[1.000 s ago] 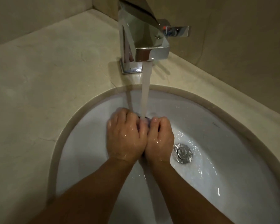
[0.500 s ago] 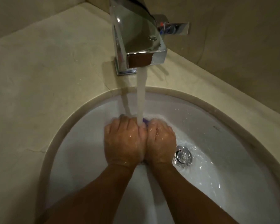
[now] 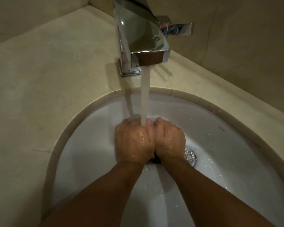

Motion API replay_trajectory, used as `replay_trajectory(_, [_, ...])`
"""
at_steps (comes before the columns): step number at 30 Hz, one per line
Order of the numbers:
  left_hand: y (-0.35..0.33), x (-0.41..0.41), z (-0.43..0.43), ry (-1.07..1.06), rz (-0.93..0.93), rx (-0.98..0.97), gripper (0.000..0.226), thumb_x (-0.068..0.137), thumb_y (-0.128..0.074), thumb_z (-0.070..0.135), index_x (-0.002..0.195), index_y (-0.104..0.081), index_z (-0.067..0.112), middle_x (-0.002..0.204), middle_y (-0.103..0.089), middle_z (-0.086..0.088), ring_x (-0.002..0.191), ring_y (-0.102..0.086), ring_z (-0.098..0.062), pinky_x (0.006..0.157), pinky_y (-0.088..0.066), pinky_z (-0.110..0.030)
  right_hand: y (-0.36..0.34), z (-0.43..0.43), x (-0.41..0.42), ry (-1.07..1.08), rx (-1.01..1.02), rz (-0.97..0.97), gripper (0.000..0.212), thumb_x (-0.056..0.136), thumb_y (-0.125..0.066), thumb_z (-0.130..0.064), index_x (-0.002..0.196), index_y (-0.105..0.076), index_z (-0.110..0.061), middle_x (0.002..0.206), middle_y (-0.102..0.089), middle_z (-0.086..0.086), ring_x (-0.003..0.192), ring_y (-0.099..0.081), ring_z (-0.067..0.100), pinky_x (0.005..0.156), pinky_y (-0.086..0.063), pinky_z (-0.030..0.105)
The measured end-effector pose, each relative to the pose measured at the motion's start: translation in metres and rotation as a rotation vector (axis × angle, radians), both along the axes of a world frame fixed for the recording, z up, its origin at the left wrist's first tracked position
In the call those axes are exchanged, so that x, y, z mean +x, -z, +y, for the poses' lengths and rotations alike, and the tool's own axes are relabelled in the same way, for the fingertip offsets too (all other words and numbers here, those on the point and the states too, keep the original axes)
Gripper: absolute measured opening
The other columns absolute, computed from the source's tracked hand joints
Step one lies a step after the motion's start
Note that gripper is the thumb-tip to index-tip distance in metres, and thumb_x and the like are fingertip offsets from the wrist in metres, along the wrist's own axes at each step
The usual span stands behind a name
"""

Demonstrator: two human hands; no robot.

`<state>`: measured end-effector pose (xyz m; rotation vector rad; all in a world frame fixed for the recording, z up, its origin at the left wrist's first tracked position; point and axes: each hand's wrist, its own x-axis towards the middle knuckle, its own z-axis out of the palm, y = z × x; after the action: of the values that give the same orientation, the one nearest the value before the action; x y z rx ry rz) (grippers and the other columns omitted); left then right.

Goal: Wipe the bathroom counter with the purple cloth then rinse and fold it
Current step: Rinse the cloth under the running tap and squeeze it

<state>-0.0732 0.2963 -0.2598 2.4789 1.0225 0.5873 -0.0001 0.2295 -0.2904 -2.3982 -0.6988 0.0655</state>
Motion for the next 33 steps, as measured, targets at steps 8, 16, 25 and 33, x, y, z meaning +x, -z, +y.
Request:
replay_trajectory(8, [-0.016,-0.022,0.01,0.022,-0.313,-0.064,0.025,0.094,-0.038,0.025,0.077,-0.051,0.013,0.082,-0.05,-0.004,0.082,-0.041,-0.021,0.08,-0.033,-0.036,-0.037,0.007,-0.018,-0.045,0.468,-0.043,0.033,0.098,-0.041,-0.031,0.08,-0.06,-0.011,0.087,-0.057,0.001,0.085,-0.052,0.021,0.08,-0.042,0.034])
replay_trajectory(16, [-0.004,-0.018,0.008,-0.001,-0.175,-0.069,0.024,0.086,-0.044,0.023,0.075,-0.058,0.007,0.083,-0.059,-0.009,0.079,-0.051,-0.026,0.076,-0.039,-0.037,-0.018,-0.004,-0.028,0.095,0.257,-0.016,0.025,0.088,-0.042,-0.035,0.089,-0.06,-0.018,0.098,-0.062,-0.004,0.094,-0.05,0.015,0.085,-0.038,0.039])
replay_trajectory(25, [0.01,-0.027,-0.001,0.04,-0.135,0.126,0.027,0.087,-0.042,0.022,0.067,-0.058,0.012,0.066,-0.056,-0.004,0.065,-0.05,-0.023,0.071,-0.032,-0.032,0.014,-0.006,-0.031,0.038,0.143,-0.023,0.032,0.094,-0.037,-0.031,0.074,-0.059,-0.02,0.076,-0.062,-0.001,0.075,-0.054,0.026,0.075,-0.043,0.044])
replay_trajectory(33, [0.0,-0.009,-0.002,-0.077,0.166,0.048,0.042,0.092,-0.032,0.04,0.077,-0.061,0.013,0.072,-0.06,-0.006,0.069,-0.058,-0.029,0.066,-0.041,-0.037,0.012,0.0,-0.019,-0.025,0.093,-0.06,0.03,0.097,-0.045,-0.029,0.075,-0.061,-0.018,0.07,-0.06,-0.001,0.069,-0.056,0.022,0.074,-0.042,0.037])
